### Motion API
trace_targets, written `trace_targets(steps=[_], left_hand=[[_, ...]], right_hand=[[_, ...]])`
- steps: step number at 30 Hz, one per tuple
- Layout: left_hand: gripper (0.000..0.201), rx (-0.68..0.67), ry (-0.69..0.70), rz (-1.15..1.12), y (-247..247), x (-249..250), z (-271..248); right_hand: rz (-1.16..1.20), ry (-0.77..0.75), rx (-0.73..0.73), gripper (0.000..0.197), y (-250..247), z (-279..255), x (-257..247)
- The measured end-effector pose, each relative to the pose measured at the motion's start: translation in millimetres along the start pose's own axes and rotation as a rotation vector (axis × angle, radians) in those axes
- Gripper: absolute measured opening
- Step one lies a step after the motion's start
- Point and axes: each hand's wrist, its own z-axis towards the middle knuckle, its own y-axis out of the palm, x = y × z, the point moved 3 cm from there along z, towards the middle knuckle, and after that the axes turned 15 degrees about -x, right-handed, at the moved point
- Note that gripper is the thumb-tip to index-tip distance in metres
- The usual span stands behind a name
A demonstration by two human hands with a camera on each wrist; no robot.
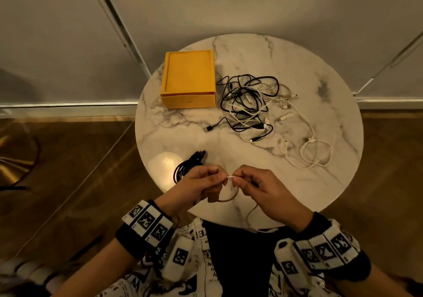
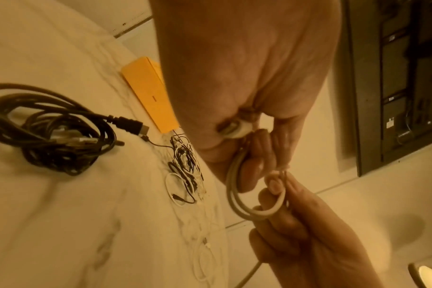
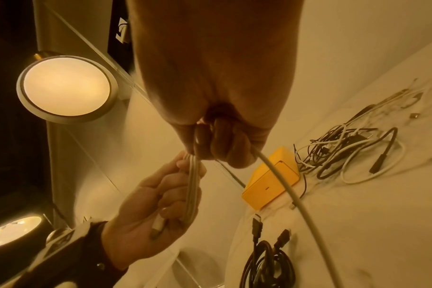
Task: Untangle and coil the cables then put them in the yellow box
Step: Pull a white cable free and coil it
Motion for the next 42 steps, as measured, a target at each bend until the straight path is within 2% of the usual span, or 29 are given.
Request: trace_targets(steps=[4,10,13,18,22,24,26,29,31,32,33,35,38,42], left_hand=[[0.024,-0.004,-0.011,-0.117,5,2,2],[0.022,0.175,0.192,-0.479,4,25,14],[0.025,0.153,0.249,-0.612,10,33,16],[0.038,0.081,0.266,-0.628,19,33,14],[0.042,0.195,0.352,-0.555,9,37,15],[0.044,0.239,0.406,-0.397,0,43,16],[0.043,0.298,0.401,-0.079,-10,46,16],[0.037,0.335,0.228,0.473,-16,43,16],[0.033,0.276,0.105,0.877,-16,35,13],[0.038,0.210,0.061,1.043,-16,29,11],[0.042,0.139,0.025,1.117,-16,23,9],[0.041,0.059,-0.020,1.002,-14,14,4],[0.048,-0.005,-0.066,0.614,-8,5,-1],[0.048,-0.055,0.080,0.026,-6,8,-3]], right_hand=[[-0.013,-0.012,0.041,0.017,-1,5,-2],[0.184,-0.028,0.287,0.017,-13,12,0],[0.199,-0.033,0.349,0.020,-6,14,0],[0.169,0.058,0.360,0.022,-5,22,4],[0.074,0.100,0.225,0.020,12,25,0],[0.030,0.138,0.101,0.019,29,27,4],[-0.025,0.151,-0.023,0.022,45,27,8],[-0.217,0.078,-0.062,0.026,42,27,4],[-0.320,0.001,-0.048,0.024,25,29,-4],[-0.356,-0.030,-0.050,0.020,14,29,-7],[-0.377,-0.050,-0.050,0.018,5,29,-9],[-0.349,-0.057,-0.052,0.014,-10,26,-9],[-0.238,-0.025,-0.069,0.016,-18,24,-5],[-0.088,0.000,-0.007,0.019,-19,22,-1]])
